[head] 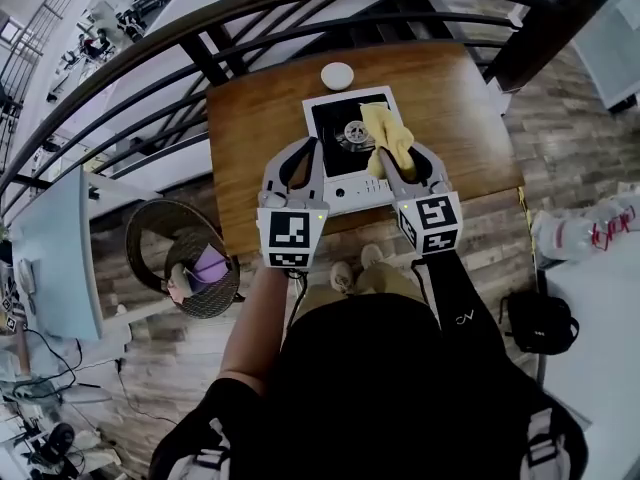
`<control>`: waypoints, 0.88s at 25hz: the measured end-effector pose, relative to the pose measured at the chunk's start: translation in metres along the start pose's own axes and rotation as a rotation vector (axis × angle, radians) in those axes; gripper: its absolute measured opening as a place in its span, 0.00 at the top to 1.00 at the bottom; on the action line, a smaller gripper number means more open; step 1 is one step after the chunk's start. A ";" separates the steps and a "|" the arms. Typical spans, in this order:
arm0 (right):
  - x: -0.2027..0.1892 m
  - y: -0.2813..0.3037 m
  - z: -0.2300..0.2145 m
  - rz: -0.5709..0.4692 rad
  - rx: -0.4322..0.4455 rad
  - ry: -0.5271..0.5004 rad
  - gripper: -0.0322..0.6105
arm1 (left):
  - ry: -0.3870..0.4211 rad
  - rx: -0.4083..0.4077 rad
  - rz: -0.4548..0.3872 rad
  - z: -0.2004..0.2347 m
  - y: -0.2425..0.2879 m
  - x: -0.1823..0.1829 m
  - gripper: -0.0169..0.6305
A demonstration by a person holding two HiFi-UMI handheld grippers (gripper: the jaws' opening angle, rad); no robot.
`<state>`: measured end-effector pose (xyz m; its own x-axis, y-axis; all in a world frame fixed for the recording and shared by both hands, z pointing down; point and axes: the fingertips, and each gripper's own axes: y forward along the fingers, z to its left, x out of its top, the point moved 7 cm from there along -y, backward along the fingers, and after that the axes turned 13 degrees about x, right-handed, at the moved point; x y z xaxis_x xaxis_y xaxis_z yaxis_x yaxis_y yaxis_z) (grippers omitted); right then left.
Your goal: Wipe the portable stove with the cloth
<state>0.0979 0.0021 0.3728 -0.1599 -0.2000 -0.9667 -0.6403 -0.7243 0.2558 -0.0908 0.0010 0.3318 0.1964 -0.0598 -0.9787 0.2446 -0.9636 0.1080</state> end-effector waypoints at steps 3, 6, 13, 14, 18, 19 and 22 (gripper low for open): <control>0.004 -0.010 0.005 -0.029 -0.024 -0.016 0.75 | 0.000 -0.010 -0.014 0.002 -0.006 0.002 0.96; 0.005 -0.017 0.008 -0.044 -0.048 -0.025 0.75 | -0.002 -0.016 -0.024 0.002 -0.009 0.003 0.96; 0.013 -0.024 0.019 -0.073 -0.060 -0.091 0.75 | -0.016 -0.020 -0.041 0.002 -0.017 0.004 0.96; 0.014 -0.025 0.020 -0.078 -0.066 -0.105 0.76 | -0.016 -0.022 -0.046 0.001 -0.018 0.005 0.96; 0.015 -0.026 0.019 -0.085 -0.073 -0.103 0.76 | -0.015 -0.020 -0.050 0.002 -0.022 0.005 0.96; 0.015 -0.025 0.020 -0.088 -0.074 -0.104 0.76 | -0.014 -0.017 -0.050 0.003 -0.022 0.005 0.96; 0.016 -0.025 0.021 -0.094 -0.081 -0.111 0.76 | -0.012 -0.010 -0.050 0.007 -0.024 0.005 0.96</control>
<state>0.0952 0.0312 0.3509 -0.1865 -0.0579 -0.9807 -0.5947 -0.7880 0.1596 -0.1021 0.0221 0.3235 0.1719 -0.0145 -0.9850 0.2631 -0.9629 0.0601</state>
